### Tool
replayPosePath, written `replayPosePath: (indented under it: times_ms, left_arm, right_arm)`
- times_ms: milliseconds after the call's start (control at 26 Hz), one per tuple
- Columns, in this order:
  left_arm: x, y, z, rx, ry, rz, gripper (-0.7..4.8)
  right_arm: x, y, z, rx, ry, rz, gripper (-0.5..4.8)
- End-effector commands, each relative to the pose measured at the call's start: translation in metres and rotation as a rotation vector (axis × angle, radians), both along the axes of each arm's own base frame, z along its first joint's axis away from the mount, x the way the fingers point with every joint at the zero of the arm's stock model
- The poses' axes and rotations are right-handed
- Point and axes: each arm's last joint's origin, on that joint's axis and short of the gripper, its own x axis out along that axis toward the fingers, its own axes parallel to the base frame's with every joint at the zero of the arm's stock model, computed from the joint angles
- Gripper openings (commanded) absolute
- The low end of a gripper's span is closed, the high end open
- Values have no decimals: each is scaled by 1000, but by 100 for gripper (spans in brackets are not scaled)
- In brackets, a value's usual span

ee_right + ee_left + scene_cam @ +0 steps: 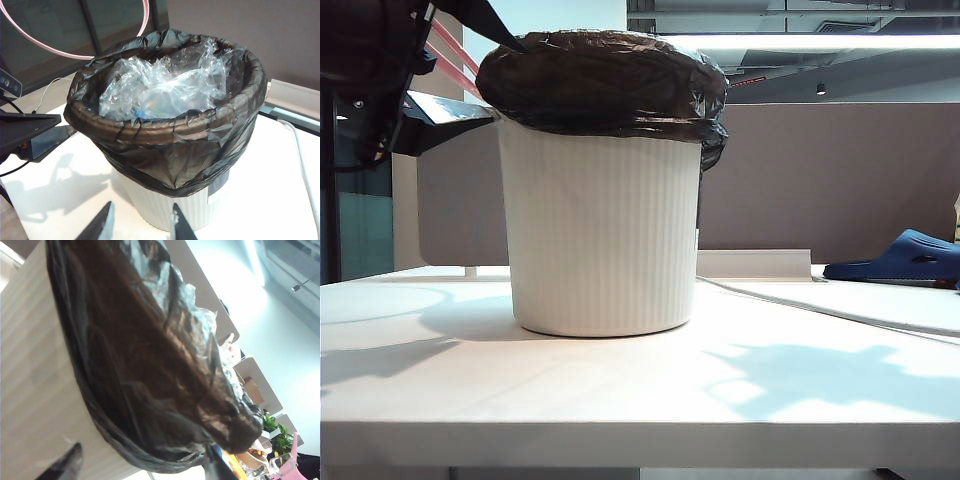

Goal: Open the ring lid of the trash can, pull out the black garbage bag inside, and place it on the table.

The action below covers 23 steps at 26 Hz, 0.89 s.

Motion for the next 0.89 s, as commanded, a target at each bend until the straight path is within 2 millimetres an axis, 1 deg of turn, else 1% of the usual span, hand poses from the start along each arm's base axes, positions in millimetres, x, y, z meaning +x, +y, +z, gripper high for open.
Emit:
replayPosePath:
  times_ms: [39,270,886]
  left_arm:
    - [3,-2,0,-20,-21,-2,310]
    - [6,-4,-6,-19,9,4,311]
    - [12,-5,-8,-48,1,60,310]
  right_arm:
    - [0,1,3,8,-27,18,144]
    - [0,1,2,7,-25,19,144]
    - [-1,1,2,13,-22,48,144]
